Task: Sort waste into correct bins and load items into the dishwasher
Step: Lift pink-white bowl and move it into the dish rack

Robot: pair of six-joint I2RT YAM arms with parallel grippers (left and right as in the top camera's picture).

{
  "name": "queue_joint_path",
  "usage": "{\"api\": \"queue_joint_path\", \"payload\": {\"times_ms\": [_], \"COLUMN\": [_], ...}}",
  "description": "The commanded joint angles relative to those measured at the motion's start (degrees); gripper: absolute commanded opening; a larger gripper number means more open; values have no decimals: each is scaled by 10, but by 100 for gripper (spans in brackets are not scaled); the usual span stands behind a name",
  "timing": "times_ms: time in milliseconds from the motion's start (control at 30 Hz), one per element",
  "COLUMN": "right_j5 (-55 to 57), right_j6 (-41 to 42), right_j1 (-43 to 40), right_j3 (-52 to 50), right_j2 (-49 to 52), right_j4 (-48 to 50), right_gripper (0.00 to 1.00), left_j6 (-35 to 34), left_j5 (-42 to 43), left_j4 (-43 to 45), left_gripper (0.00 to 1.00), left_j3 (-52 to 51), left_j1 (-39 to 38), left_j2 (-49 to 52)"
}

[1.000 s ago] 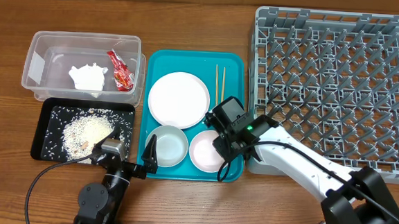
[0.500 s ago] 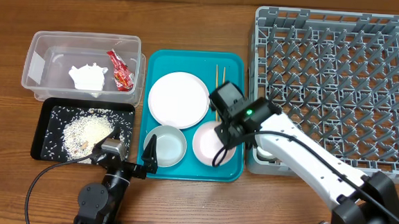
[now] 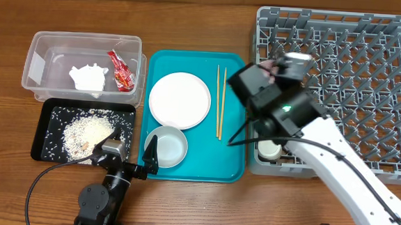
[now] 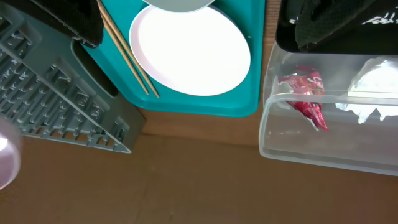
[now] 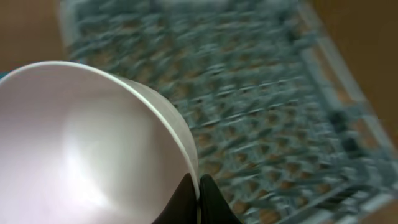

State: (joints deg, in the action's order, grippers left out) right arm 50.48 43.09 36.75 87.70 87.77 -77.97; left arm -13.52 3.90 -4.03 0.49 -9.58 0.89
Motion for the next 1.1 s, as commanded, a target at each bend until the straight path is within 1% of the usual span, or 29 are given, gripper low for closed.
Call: {"api": "queue_joint_path", "payload": {"times_ms": [0,233,400,633,800,867,1067], "right_j5": [134,133,136,141,146,146,170], "right_j6": [67,67,66,61,22,9,8], "right_j1": [-58,-198,-250,-245,-226,-219,-187], "right_j3": [9,-31,-81,-97,-97,-97,-97], "right_j2": [2,26,55,117,157,166,167], "right_j4": [-12,-21,-16,1,35,45,41], "right_gripper": [4,4,4,4,4,4,4], "left_j6": [-6,-6,-6,-6,-6,-6,-6], "left_j5": [4,4,4,4,4,4,4], "left_j4": [0,0,0,0,0,0,0], "left_gripper": [100,100,100,100,100,100,100], "left_j3": [-2,-2,-2,-2,-2,-2,-2], "left_j1": [6,6,6,6,6,6,6], "left_j2": [-6,-6,-6,-6,-6,-6,-6]}}
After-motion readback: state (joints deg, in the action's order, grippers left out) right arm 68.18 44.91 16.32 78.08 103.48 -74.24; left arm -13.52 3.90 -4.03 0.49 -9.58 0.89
